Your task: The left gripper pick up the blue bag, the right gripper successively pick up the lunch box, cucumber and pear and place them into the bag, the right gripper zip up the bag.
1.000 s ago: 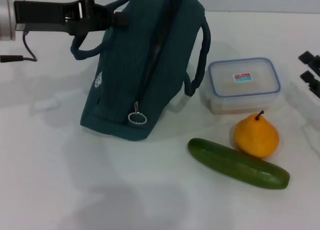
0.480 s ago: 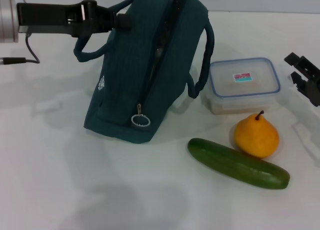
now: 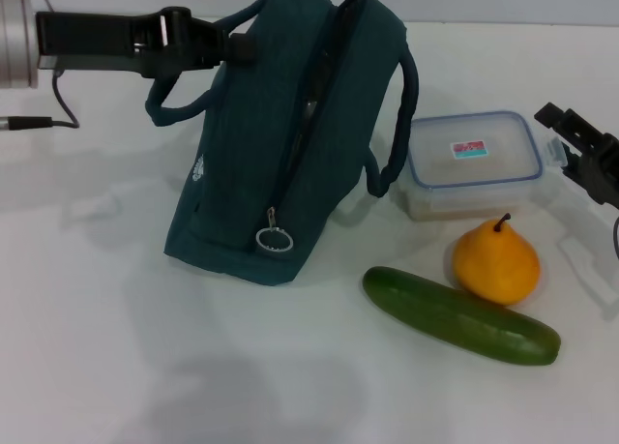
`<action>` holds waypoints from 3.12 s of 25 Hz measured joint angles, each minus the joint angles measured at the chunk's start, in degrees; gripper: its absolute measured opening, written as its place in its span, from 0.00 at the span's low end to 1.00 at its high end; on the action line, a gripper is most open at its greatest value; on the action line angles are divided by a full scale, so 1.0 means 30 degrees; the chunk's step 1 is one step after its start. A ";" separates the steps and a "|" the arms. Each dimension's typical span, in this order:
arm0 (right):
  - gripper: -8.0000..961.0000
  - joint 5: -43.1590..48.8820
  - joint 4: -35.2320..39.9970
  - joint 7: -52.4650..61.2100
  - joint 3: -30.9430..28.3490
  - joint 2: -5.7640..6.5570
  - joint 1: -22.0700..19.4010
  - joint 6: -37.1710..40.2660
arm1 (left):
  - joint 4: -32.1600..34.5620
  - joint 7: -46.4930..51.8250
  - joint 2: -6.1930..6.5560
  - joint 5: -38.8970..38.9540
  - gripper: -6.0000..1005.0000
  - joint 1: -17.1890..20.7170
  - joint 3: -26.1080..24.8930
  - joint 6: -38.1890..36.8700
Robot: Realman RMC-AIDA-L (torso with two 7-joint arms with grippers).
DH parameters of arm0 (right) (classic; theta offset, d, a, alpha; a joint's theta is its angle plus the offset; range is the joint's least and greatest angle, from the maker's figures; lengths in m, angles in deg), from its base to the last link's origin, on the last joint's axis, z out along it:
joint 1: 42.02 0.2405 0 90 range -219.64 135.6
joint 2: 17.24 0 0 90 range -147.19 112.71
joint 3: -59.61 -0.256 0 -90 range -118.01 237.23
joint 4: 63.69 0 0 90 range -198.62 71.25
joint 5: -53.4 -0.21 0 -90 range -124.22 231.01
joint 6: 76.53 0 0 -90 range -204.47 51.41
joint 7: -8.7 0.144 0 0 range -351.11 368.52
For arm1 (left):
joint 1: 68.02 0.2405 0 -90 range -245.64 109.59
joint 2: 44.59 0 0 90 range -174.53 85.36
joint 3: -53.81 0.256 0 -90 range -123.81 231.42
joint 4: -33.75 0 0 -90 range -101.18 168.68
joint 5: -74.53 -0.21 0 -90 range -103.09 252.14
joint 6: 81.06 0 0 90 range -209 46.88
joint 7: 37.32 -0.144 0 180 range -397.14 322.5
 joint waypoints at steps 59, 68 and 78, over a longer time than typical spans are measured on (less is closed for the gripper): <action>0.11 -0.0207 0.0527 0.4732 0.1146 0.0000 -0.0351 0.0113 | 0.0027 -0.0734 -0.0180 0.0533 0.07 0.0198 0.0059 -0.0760; 0.11 -0.1020 0.0370 0.8652 0.1094 0.0000 -0.0573 -0.0366 | -0.0001 -0.1079 -0.0175 0.0527 0.07 0.0151 0.0035 -0.0697; 0.11 -0.2470 0.0709 0.9871 0.1089 -0.0001 -0.1298 0.0849 | -0.0003 -0.1244 -0.0223 0.0524 0.07 0.0224 -0.0014 -0.0626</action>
